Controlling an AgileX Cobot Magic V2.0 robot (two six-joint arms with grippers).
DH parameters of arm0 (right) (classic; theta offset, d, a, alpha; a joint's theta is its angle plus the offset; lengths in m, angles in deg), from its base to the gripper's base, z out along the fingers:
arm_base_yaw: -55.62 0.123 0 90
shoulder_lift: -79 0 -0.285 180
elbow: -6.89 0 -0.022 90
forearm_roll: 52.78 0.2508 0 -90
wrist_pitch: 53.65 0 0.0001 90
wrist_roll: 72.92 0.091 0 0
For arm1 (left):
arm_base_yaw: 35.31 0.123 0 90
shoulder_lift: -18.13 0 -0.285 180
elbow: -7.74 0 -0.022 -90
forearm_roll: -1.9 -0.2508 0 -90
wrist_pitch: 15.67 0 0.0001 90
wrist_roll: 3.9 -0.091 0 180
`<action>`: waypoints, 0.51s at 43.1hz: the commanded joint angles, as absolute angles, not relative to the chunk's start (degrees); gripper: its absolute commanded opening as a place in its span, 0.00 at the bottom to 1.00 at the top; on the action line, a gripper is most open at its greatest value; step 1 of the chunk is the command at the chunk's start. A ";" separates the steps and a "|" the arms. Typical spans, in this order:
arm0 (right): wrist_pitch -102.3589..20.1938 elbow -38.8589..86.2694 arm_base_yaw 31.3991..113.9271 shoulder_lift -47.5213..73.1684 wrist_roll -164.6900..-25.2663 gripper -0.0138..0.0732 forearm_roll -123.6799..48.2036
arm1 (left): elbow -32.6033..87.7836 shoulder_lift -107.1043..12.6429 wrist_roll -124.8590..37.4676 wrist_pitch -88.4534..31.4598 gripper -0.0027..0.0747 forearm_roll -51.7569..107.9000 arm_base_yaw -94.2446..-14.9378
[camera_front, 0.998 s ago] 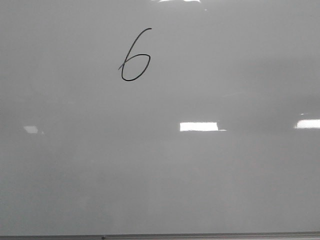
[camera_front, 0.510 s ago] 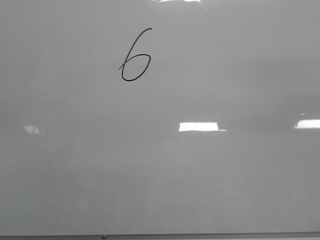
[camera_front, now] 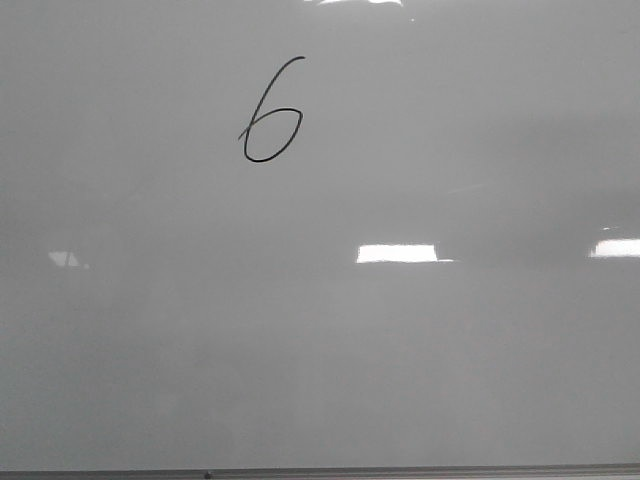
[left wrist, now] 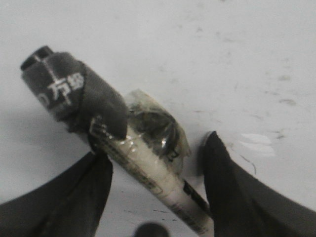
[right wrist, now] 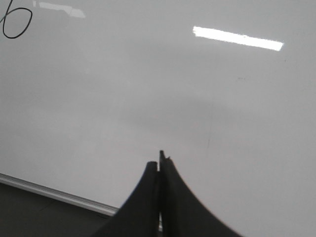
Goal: Write number 6 on whiteboard
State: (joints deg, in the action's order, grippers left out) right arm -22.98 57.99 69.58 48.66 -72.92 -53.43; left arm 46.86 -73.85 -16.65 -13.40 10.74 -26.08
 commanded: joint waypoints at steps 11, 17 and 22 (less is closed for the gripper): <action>-27.79 56.55 69.21 48.43 -72.92 0.09 -54.27 | 45.17 -66.36 -16.17 -14.99 0.63 10.42 -26.28; -28.12 56.55 69.21 48.58 -72.92 0.09 -55.70 | 45.81 -58.14 -16.17 -17.76 0.63 7.27 -26.28; -29.81 56.55 69.21 48.59 -72.92 0.09 -55.63 | 47.24 -50.01 -16.17 -19.31 0.63 7.13 -26.67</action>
State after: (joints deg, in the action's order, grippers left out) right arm -23.85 57.99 69.58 48.66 -72.92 -54.86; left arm 47.66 -56.59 -16.65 -21.50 7.44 -26.08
